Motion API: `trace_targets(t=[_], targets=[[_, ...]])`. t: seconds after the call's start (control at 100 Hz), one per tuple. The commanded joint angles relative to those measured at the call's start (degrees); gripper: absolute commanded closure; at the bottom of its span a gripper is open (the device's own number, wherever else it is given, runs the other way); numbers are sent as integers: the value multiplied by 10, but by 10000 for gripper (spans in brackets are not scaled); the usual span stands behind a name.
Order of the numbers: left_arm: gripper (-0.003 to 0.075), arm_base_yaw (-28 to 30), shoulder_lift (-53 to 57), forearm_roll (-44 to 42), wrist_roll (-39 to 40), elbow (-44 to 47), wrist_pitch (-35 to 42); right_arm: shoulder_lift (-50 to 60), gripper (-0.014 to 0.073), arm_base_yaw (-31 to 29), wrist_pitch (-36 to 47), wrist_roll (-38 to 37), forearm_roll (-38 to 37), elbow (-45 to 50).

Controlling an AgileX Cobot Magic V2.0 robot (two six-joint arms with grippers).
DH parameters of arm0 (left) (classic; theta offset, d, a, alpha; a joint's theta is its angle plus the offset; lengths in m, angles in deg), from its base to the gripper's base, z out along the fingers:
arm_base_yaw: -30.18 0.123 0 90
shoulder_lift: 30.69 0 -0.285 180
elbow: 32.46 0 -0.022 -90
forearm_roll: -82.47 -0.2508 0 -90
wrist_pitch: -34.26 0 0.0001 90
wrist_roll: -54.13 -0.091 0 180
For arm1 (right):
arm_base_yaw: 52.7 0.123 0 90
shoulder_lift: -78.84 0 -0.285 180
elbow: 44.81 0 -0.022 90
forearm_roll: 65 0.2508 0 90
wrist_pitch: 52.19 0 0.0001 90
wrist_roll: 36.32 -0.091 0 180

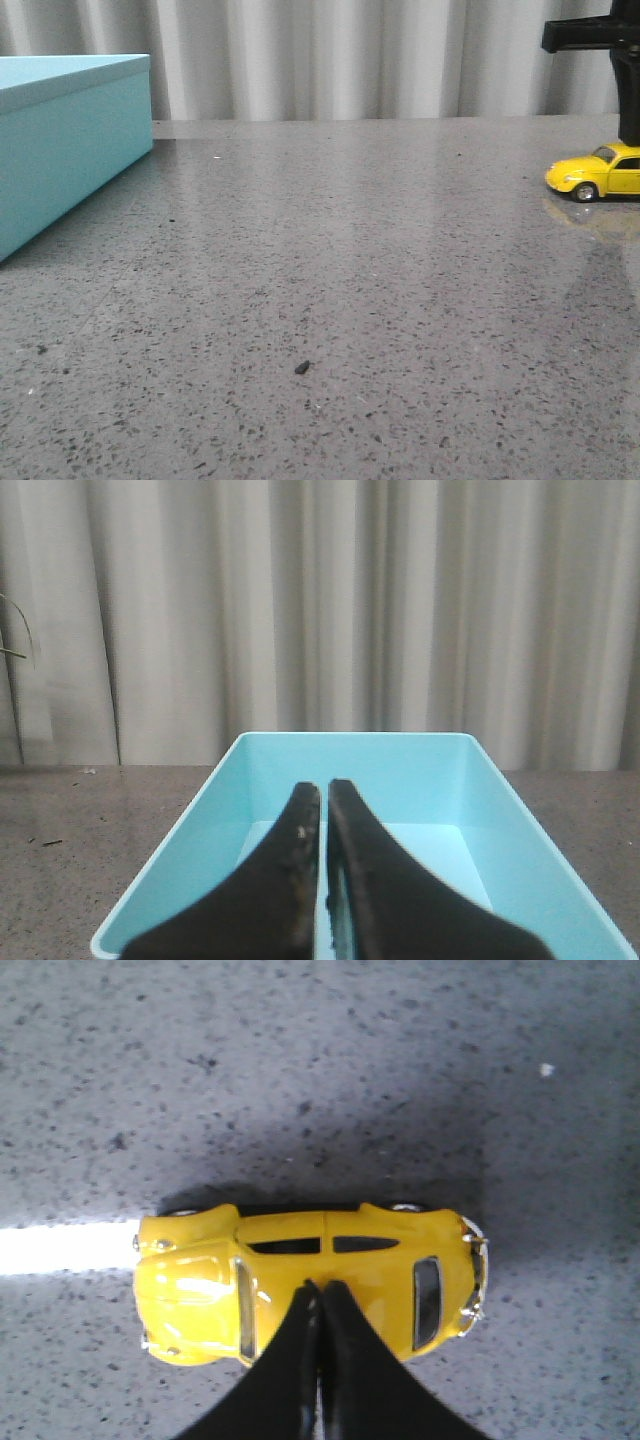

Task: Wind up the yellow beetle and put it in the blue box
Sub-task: 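Press the beetle down and drag it backward with the right gripper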

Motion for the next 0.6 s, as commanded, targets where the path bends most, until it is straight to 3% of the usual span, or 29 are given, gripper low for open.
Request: trace_targets(t=[0.0,0.59], targets=[[741,-1,-11,3,5,-20,40,18,654,-15,-5,3,-15,-13],[741,-1,-11,3,5,-20,40,18,654,-58,-26,3,-90,-12]])
